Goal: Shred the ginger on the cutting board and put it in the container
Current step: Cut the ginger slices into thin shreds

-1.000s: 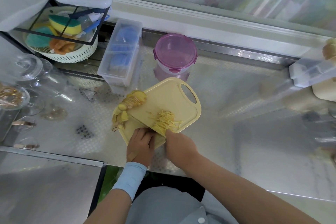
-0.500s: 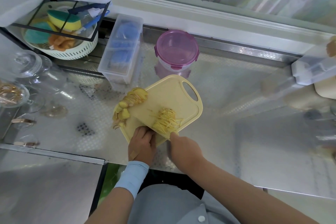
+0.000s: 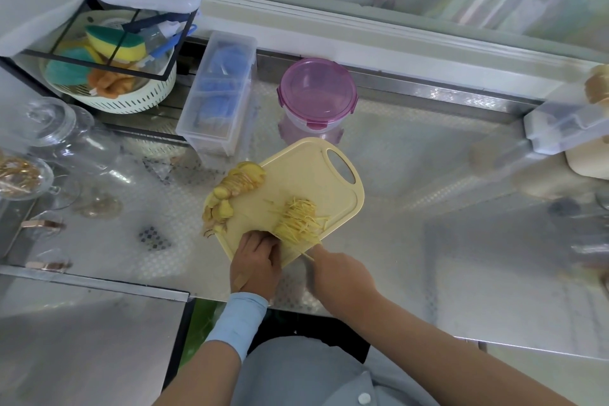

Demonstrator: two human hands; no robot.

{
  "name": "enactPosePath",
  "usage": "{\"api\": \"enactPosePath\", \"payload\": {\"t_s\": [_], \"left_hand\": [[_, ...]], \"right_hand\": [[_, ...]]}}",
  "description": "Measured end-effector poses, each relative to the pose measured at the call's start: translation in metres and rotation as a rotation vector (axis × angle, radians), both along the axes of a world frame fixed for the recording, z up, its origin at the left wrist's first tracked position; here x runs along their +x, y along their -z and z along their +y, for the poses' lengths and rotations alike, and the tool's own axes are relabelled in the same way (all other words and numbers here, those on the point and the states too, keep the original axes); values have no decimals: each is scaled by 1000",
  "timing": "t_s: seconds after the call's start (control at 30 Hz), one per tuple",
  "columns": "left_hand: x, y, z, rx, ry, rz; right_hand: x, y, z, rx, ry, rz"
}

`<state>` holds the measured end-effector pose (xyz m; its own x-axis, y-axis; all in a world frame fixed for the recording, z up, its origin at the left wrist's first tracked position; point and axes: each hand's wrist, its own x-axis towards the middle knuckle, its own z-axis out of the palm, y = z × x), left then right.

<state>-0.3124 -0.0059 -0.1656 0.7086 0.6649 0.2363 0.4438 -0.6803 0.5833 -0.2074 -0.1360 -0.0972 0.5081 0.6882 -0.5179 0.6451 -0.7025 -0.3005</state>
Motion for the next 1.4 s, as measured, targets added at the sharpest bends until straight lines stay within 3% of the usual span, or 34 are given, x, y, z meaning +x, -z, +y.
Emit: {"api": "enactPosePath", "payload": {"t_s": [0.37, 1.4], "left_hand": [[0, -2, 1, 10, 36, 35], [1, -2, -3, -23, -44, 18]], "right_hand": [[2, -7, 37, -21, -55, 33], [3, -11, 7, -23, -32, 36]]}}
